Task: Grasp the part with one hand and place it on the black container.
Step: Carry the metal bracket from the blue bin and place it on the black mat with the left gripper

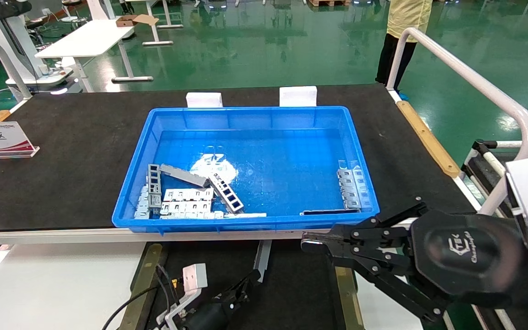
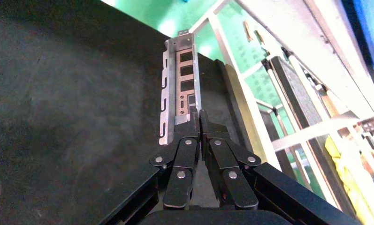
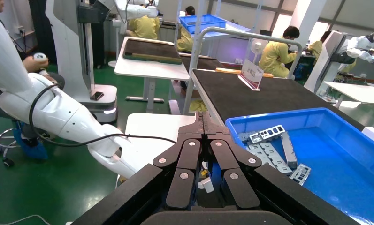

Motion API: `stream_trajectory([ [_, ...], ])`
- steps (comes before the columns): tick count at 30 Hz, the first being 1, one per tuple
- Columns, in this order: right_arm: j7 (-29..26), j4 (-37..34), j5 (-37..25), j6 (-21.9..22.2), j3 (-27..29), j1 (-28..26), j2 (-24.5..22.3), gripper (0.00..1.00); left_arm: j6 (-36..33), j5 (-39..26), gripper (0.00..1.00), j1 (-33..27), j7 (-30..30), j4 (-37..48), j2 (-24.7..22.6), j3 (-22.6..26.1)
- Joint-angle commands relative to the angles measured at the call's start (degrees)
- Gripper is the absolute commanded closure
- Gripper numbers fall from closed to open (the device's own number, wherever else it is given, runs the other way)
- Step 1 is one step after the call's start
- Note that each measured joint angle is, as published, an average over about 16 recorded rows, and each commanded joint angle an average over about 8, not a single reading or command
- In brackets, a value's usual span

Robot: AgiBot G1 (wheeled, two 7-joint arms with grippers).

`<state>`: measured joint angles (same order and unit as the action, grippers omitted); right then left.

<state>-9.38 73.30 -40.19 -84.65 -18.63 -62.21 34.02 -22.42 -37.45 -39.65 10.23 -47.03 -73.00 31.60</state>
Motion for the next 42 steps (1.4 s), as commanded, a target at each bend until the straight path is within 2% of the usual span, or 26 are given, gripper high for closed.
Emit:
stream_trajectory([
  [1,0.0,0.0,0.0,0.0,0.0,0.0,0.0,1.00,2.2,-0.2,1.00,0.5,1.5,-1.9,0.0,0.7],
  [13,0.0,0.0,0.0,0.0,0.0,0.0,0.0,1.00,11.0,1.0,1.00,1.1,5.3,-4.5,-2.7,2.0],
  [35,0.0,0.0,0.0,0.0,-0.1,0.0,0.0,1.00,17.3,4.2,1.00,3.4,6.6,-8.4,-4.1,4.4],
  [36,0.0,0.0,0.0,0.0,-0.1,0.0,0.0,0.96,17.7,4.3,1.00,3.5,6.7,-8.7,-4.1,4.6],
  [37,0.0,0.0,0.0,0.0,-0.1,0.0,0.0,0.84,18.0,4.5,0.99,3.6,6.8,-9.0,-4.1,4.7],
  [38,0.0,0.0,0.0,0.0,-0.1,0.0,0.0,0.72,18.3,4.6,0.95,3.7,6.8,-9.2,-4.1,4.9],
  [42,0.0,0.0,0.0,0.0,-0.1,0.0,0.0,0.22,19.2,5.2,0.46,4.0,7.1,-9.9,-4.1,5.3],
])
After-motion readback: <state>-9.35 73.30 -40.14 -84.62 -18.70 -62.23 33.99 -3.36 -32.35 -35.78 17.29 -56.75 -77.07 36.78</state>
